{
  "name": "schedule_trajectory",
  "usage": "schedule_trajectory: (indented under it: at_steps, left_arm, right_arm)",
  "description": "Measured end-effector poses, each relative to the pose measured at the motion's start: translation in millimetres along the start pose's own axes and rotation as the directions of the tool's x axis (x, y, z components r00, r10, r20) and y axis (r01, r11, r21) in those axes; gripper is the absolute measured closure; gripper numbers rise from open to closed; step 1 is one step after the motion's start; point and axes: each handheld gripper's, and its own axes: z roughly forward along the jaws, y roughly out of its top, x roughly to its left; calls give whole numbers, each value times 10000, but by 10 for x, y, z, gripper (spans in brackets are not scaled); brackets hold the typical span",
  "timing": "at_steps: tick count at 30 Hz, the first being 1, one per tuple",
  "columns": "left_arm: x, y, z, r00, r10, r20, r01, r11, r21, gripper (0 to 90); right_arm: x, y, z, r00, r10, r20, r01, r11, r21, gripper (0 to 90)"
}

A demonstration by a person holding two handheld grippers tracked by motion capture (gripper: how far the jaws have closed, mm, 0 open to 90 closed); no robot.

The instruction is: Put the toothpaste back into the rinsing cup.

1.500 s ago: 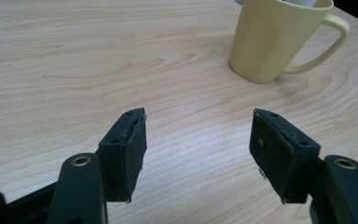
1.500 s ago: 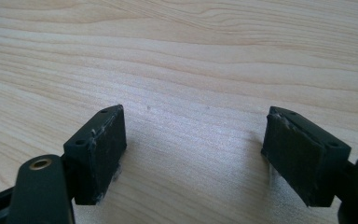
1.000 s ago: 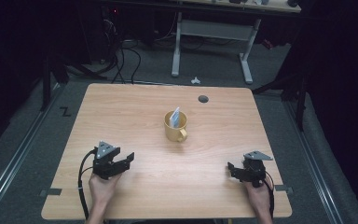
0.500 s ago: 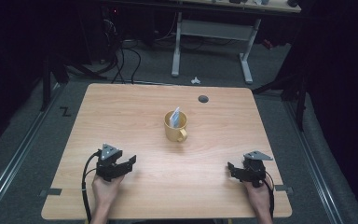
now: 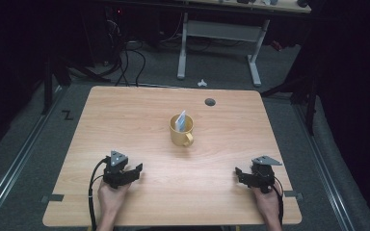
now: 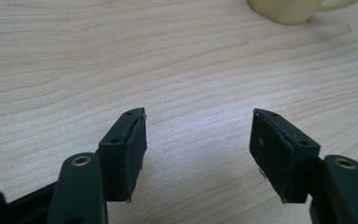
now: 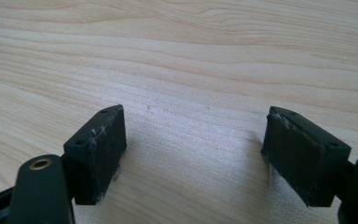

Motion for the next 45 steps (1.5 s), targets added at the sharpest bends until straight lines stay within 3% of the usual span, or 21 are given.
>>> schedule_trajectory:
  at_steps: [15, 33, 45]
  left_arm:
    - [-111, -3, 124, 9976, 525, -443, -517, 9985, 183, 366]
    - [-136, 6, 172, 9952, 624, -749, -601, 9977, 323, 350]
    - [-131, 8, 175, 9958, 612, -678, -589, 9976, 361, 308]
  right_arm:
    - [0, 0, 0, 10000, 0, -1, 0, 10000, 0, 214]
    - [0, 0, 0, 10000, -2, -1, 2, 10000, -1, 214]
    - [0, -1, 0, 10000, -6, 0, 6, 10000, -2, 214]
